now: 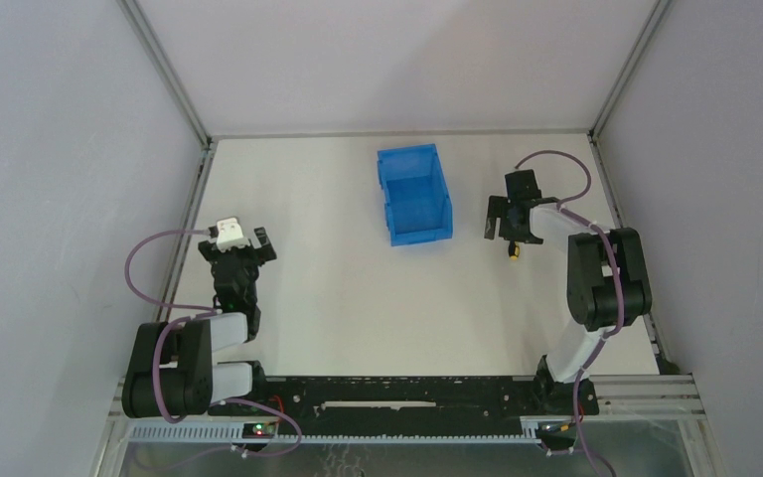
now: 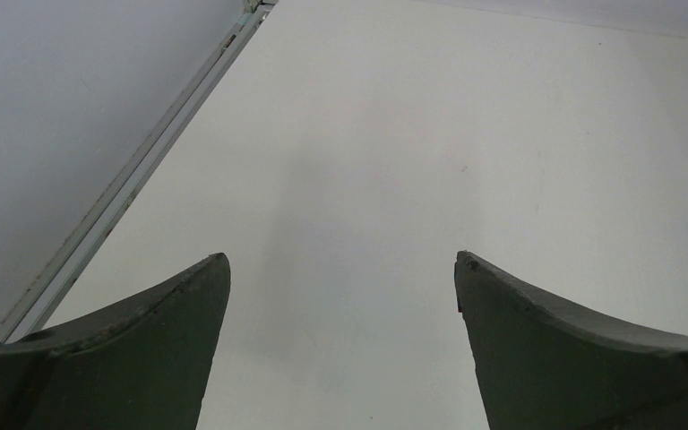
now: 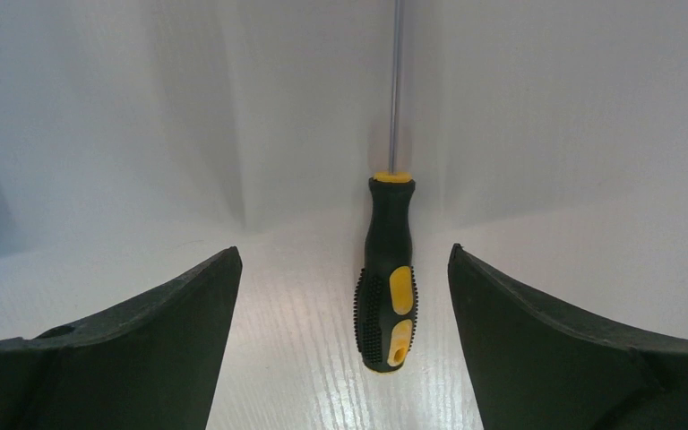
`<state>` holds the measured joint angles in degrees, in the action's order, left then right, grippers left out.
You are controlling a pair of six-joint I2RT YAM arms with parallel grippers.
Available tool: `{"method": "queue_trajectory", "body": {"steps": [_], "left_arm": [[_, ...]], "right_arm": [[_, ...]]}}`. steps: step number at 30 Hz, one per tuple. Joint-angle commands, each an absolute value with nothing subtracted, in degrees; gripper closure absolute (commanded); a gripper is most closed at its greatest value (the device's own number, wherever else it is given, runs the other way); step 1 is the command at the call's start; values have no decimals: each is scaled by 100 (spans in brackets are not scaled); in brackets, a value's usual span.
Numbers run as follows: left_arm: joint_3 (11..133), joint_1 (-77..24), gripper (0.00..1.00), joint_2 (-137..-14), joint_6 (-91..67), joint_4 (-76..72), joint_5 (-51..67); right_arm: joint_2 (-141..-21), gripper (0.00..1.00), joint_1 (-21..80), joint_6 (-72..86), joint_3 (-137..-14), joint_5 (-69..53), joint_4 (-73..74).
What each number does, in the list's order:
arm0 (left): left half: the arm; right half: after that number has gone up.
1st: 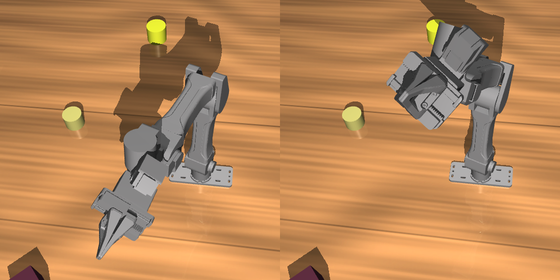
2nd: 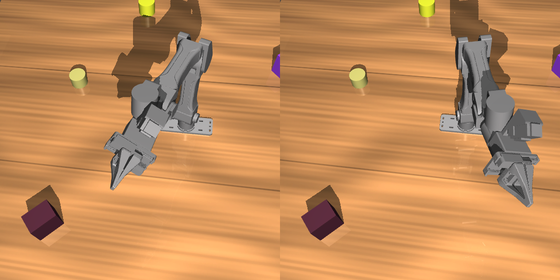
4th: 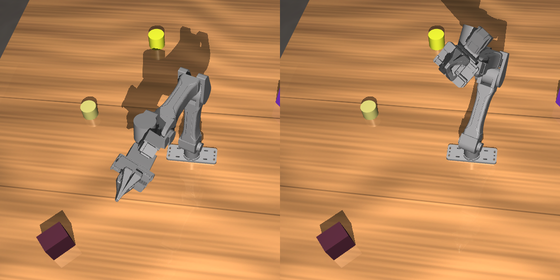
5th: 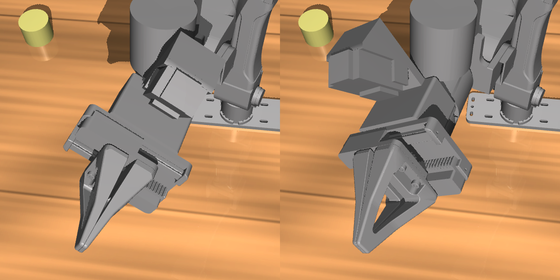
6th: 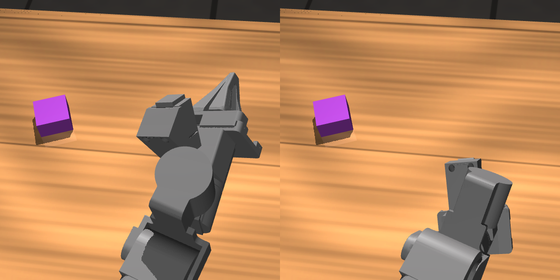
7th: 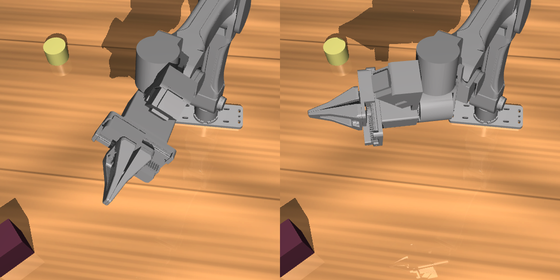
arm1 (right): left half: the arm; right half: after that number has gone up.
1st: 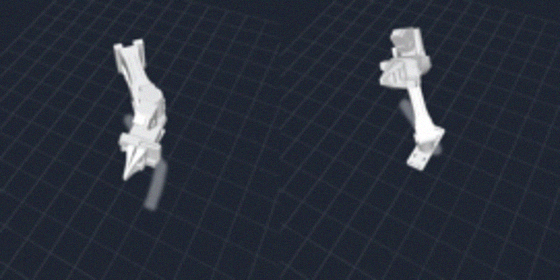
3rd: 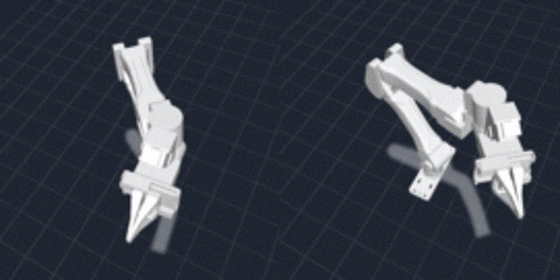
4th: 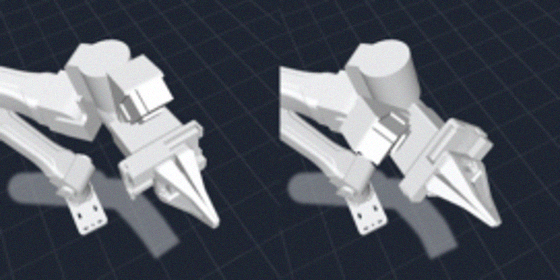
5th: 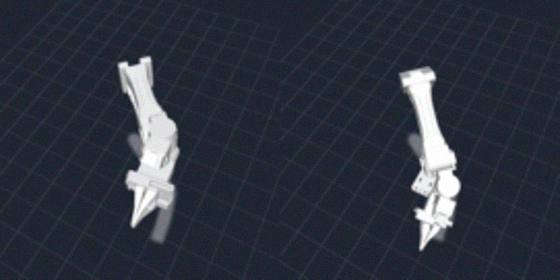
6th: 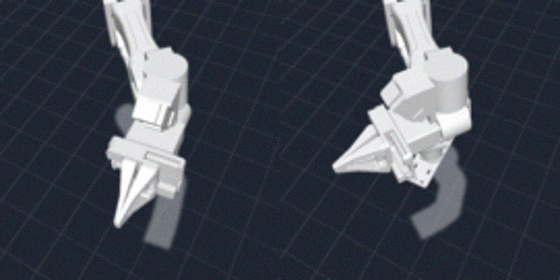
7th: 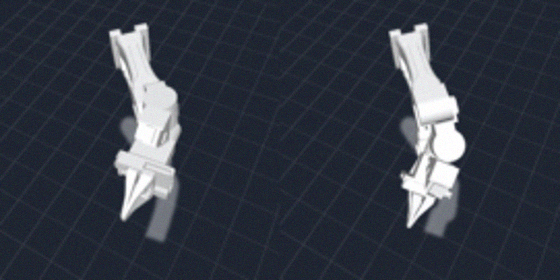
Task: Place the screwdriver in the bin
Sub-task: Pick up the screwdriver from the center of the board.
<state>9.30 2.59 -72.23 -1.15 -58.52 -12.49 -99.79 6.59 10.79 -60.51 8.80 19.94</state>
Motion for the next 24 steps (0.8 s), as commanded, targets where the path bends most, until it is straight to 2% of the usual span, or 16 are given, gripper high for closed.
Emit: {"method": "queue_trajectory", "body": {"steps": [1,3,8,11,13,19,21,24], "left_arm": [[1127,237,0,-7198,-140,-5977,-1303],[1126,237,0,-7198,-141,-5977,-1302],[1126,233,0,-7198,-141,-5977,-1305],[1124,237,0,-7197,-140,-5977,-1304],[1126,235,0,-7198,-136,-5977,-1301],[1130,237,0,-7198,-141,-5977,-1301],[1126,236,0,-7196,-140,-5977,-1309],[1133,236,0,-7197,-141,-5977,-1306]], "right_arm": [[-10027,16,522,1099,-6094,695,1942],[-10037,28,489,1086,-6104,591,1949],[-10121,35,461,1080,-6104,550,2006],[-10170,53,419,1077,-6119,466,2049],[-10179,71,398,1080,-6120,424,2056],[-10081,80,387,1138,-6121,371,2057],[-10005,87,387,1158,-6118,341,2064],[-9799,88,400,1168,-6123,376,2132]]}}
